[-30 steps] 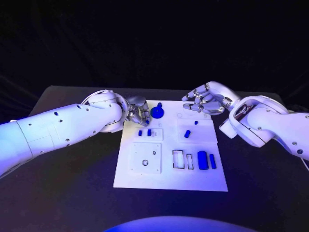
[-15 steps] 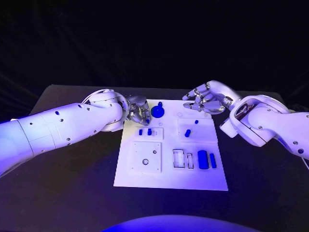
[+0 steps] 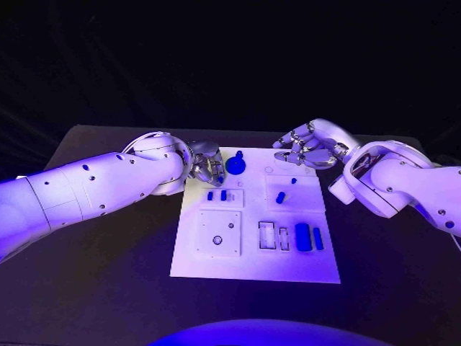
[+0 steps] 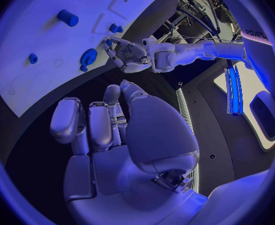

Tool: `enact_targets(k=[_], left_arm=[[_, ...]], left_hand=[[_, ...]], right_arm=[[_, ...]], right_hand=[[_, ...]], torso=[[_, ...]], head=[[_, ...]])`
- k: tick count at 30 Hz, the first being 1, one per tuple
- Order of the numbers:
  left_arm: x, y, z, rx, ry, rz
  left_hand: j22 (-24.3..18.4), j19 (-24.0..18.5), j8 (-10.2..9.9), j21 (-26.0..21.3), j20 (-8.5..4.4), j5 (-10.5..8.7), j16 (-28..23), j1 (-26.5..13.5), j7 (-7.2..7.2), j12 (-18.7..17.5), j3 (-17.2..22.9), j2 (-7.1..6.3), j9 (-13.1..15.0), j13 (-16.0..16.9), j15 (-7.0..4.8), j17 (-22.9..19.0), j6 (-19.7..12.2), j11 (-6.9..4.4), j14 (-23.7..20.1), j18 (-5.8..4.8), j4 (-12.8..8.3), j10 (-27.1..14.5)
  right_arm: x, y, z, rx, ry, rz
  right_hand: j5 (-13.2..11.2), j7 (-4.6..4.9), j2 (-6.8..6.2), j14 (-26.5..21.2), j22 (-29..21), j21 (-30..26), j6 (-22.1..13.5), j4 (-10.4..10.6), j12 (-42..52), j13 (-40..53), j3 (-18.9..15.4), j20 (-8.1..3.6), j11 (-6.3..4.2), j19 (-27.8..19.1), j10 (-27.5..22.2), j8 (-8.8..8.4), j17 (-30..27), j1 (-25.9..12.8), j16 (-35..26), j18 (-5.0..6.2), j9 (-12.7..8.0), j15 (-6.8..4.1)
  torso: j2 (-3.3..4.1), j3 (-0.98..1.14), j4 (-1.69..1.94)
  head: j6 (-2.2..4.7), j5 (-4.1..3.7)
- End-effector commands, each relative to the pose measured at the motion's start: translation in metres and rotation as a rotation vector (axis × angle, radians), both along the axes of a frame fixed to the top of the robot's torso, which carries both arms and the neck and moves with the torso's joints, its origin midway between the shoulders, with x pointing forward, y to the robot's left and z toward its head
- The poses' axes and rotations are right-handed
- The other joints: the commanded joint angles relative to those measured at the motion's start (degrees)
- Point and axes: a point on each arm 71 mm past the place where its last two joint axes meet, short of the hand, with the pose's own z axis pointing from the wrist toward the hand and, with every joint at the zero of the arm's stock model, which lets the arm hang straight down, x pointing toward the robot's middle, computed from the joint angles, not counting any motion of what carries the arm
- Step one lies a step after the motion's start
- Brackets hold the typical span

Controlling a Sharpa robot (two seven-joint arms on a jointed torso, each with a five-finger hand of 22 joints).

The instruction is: Assemble the parts on the task board

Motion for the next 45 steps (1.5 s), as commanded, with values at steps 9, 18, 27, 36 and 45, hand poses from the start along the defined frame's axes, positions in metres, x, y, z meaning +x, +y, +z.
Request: enact_targets(k=[9, 18, 27, 36, 45], left_arm=[[0.0, 0.0, -0.001, 0.013, 0.007, -0.003], [-0.001, 0.002, 0.0, 0.011, 0.004, 0.0], [-0.002, 0.004, 0.001, 0.006, -0.002, 0.0], [-0.002, 0.006, 0.001, 0.004, -0.005, 0.004], [-0.001, 0.017, 0.008, -0.067, -0.036, 0.049]], left_hand=[[3.9, -0.2, -1.1, -0.3, 0.32, -0.17, -0.2, -0.7, 0.46, -0.7, 0.5, -0.53, -0.5, -0.1, 0.53, -0.3, -1.4, 0.57, 0.0, -0.48, -0.2, -0.4], [3.9, -0.3, -1.6, -0.5, 0.46, -0.18, -0.2, -0.9, 0.69, -0.9, 0.7, -0.78, -0.9, 0.0, 0.67, -0.5, -2.2, 0.74, -0.1, -0.45, -0.2, -0.5], [3.8, -0.3, -1.6, -0.6, 0.49, -0.17, -0.3, -0.9, 0.68, -0.9, 0.8, -0.75, -0.9, 0.0, 0.7, -0.6, -2.1, 0.76, -0.1, -0.42, -0.2, -0.6], [3.8, -0.4, -1.5, -0.7, 0.52, -0.16, -0.3, -0.9, 0.63, -0.9, 0.9, -0.71, -0.9, 0.0, 0.71, -0.7, -1.8, 0.74, -0.1, -0.4, -0.3, -0.6], [2.7, -1.4, -2.7, -3.2, 1.02, -0.12, -1.5, -1.0, 1.71, -1.5, 1.7, -1.04, -2.0, -0.1, 1.35, -2.8, -4.3, 1.58, -1.1, 0.04, -0.6, -1.9]], right_arm=[[0.0, 0.0, 0.0, -0.001, -0.005, 0.009], [0.0, 0.0, 0.0, -0.001, -0.005, 0.008], [0.0, 0.0, 0.0, -0.003, -0.002, 0.008], [0.0, 0.0, -0.001, -0.003, -0.002, 0.008], [0.005, -0.008, -0.003, -0.021, 0.004, -0.019]], right_hand=[[0.2, -0.11, 0.27, 2.0, -0.1, -0.4, -0.4, 0.3, 0.1, -0.1, -0.1, 0.1, -0.05, -0.4, -0.2, 0.2, -0.1, -0.3, -0.3, 1.09, 0.0, 0.02], [0.2, -0.1, 0.25, 1.9, -0.2, -0.5, -0.5, 0.3, -0.1, -0.2, -0.1, 0.1, -0.04, -0.5, -0.3, 0.2, -0.2, -0.3, -0.4, 1.12, 0.0, 0.02], [0.2, -0.1, 0.25, 1.9, -0.2, -0.5, -0.5, 0.3, -0.1, -0.2, -0.1, 0.1, -0.04, -0.5, -0.3, 0.2, -0.2, -0.3, -0.4, 1.12, 0.0, 0.02], [0.2, -0.1, 0.25, 1.9, -0.2, -0.5, -0.5, 0.3, -0.1, -0.2, -0.1, 0.1, -0.04, -0.5, -0.3, 0.2, -0.2, -0.3, -0.4, 1.12, 0.0, 0.02], [0.3, -0.1, 0.07, 1.1, -3.3, -2.2, -0.3, 0.0, -6.8, -5.7, 0.6, 0.1, -0.01, -2.2, -5.0, 0.39, -2.7, 0.5, -3.3, 1.71, 0.1, 0.04]], torso=[[0.03, 0.0, -0.04], [0.02, -0.02, -0.01], [-0.01, -0.03, 0.01], [0.01, 0.0, -0.05], [-0.05, 0.05, -0.13]], head=[[-0.16, 0.06], [-0.28, 0.04], [-0.32, 0.01], [-0.29, 0.09], [-0.07, 0.22]])
